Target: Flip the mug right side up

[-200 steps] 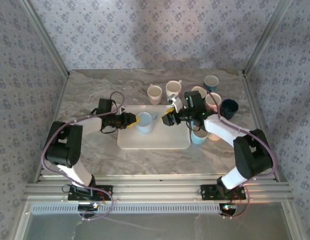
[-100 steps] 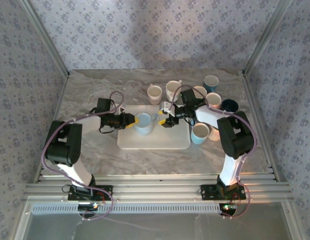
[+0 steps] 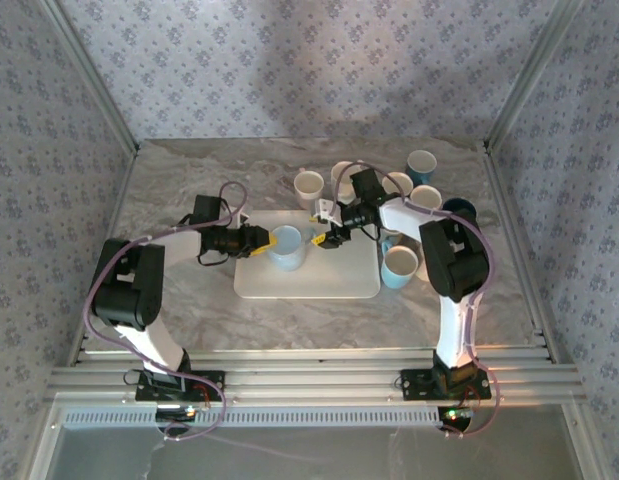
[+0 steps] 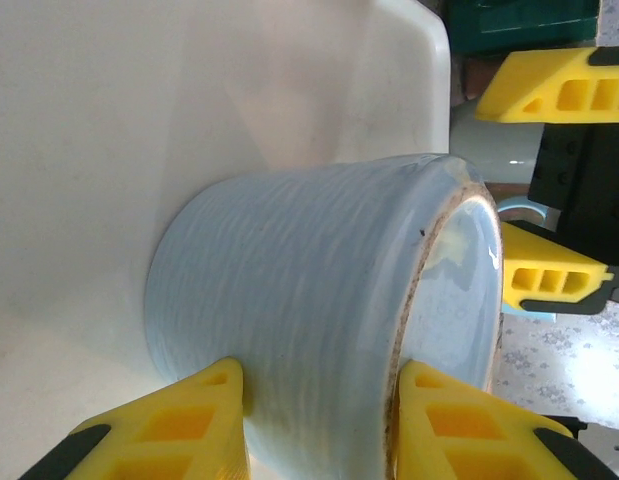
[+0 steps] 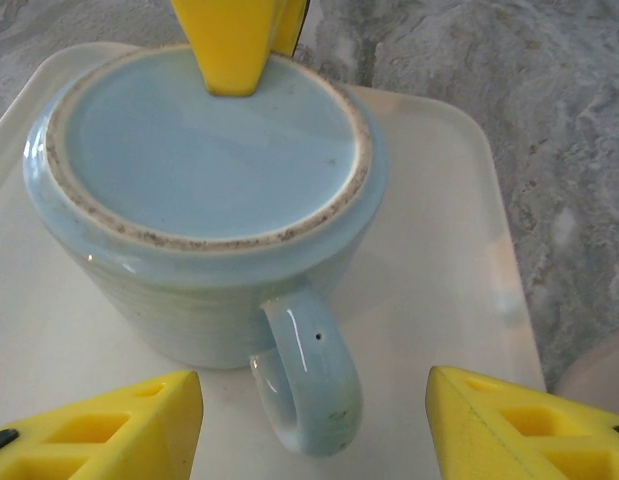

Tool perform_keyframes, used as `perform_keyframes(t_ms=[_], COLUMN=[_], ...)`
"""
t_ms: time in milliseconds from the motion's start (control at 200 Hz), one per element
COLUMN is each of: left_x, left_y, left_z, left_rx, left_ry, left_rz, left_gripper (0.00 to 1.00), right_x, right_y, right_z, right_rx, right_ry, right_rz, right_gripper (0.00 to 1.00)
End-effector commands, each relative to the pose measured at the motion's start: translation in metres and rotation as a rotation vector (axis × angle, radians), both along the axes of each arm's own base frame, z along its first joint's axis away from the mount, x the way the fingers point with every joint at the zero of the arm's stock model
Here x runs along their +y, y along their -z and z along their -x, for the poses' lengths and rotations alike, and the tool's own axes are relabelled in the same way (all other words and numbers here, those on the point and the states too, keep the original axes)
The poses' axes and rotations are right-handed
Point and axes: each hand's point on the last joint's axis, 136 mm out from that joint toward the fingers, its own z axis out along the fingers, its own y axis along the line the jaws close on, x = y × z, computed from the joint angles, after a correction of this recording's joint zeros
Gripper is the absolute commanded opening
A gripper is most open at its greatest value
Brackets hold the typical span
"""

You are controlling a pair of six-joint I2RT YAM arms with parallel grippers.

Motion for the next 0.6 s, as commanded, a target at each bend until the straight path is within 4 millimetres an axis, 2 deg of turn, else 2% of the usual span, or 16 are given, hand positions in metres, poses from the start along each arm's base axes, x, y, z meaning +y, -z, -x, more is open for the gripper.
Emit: perform_keyframes(t_ms=[0,100,595], left_x=[0.015,0.016,0.019], left_y=[0.039,0.040,0.042], left_z=[0.013,0.013,0.016], left_rx=[0.112,0.115,0.124], left_ry=[-0.033,-0.035,-0.041], left_rz=[-0.101,-0.102,-0.107], left_gripper=[0.28,0.28,0.28], right_x=[-0.003,-0.002,0.009], right_y=[0.011,0.012,0.028], right_z=[0.013,0.014,0.009], right_rx=[0.060,0.070,0.111], right_ry=[-0.058,-0.069,-0.108], right_rz=[0.012,0.022,0.153], right_gripper=[0.63,0.63,0.51])
